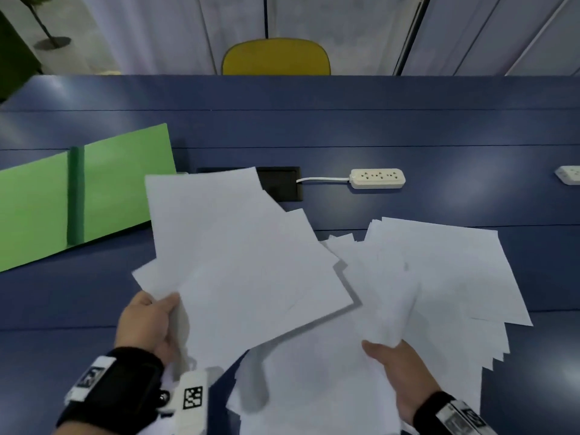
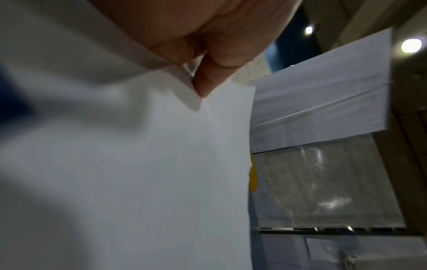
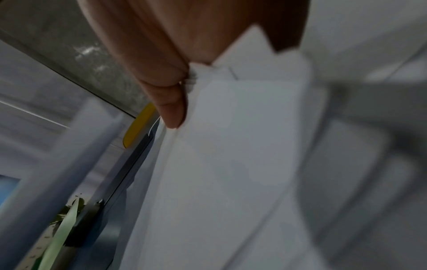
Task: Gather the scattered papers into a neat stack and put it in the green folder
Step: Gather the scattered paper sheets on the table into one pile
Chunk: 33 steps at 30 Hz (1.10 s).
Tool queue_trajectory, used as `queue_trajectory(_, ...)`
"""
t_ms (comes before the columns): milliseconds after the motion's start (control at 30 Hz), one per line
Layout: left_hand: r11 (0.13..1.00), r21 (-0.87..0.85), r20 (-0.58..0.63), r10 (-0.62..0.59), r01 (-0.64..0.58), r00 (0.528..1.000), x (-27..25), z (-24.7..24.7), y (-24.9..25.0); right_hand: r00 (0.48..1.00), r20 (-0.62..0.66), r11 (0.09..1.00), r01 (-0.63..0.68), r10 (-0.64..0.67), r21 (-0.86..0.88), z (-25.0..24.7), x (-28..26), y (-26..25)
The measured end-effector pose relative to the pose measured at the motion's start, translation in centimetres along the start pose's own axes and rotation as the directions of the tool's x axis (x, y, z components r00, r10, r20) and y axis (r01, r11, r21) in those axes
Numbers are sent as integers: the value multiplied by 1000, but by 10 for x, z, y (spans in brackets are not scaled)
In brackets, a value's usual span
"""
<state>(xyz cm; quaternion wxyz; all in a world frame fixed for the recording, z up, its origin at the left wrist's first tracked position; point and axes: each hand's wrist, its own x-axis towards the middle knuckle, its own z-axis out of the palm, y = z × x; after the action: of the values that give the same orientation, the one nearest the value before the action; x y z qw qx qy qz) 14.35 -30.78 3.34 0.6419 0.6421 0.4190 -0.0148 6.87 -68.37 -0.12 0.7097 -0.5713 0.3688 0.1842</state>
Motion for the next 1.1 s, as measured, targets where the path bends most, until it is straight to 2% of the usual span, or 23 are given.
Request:
queue_trajectory(100, 993, 18, -17, -114, 115, 993, -25, 14, -44, 1000, -3, 999, -21, 21, 33, 6, -1, 10)
queue_trajectory(267, 977, 29, -12, -209, 209, 978, -69, 29, -101, 999, -39, 995, -35, 38, 89, 16, 3, 21)
queue_trajectory(333, 971, -14, 51, -239, 240, 970, -78, 30, -110, 997, -51, 995, -51, 56, 90, 19, 3, 21)
queue_trajectory(467, 942, -118, 206, -286, 314, 936, -91, 26, -97, 999, -33, 998, -11, 13, 61, 17, 11, 23)
queue_trajectory(567, 944, -198, 205, -223, 263, 953, -74, 16, -74, 1000, -20, 999, -19, 20, 50, 9, 20, 27)
queue_trajectory(733, 967, -101, 222, -207, 234, 953, -23, 22, -47, 1000, 2, 1000, -4, 4, 17, 10, 6, 11)
queue_trajectory(833, 988, 60, 230, -151, 141, 961, -10, 36, -40, 1000, 15, 999, -10, 9, 38, 4, 7, 13)
queue_trajectory(933, 962, 273, 246, -95, 25, 965, 2, 40, -29, 1000, -4, 1000, -13, 13, -15, -2, 8, 16)
queue_trajectory(1033, 860, 497, 344, -72, -116, 936, 15, 37, -21, 1000, 10, 999, -15, 15, -35, -17, 18, 23)
queue_trajectory(1100, 797, 577, 405, -89, -179, 910, 14, 42, -16, 999, 24, 998, -21, 22, -59, -20, 20, 20)
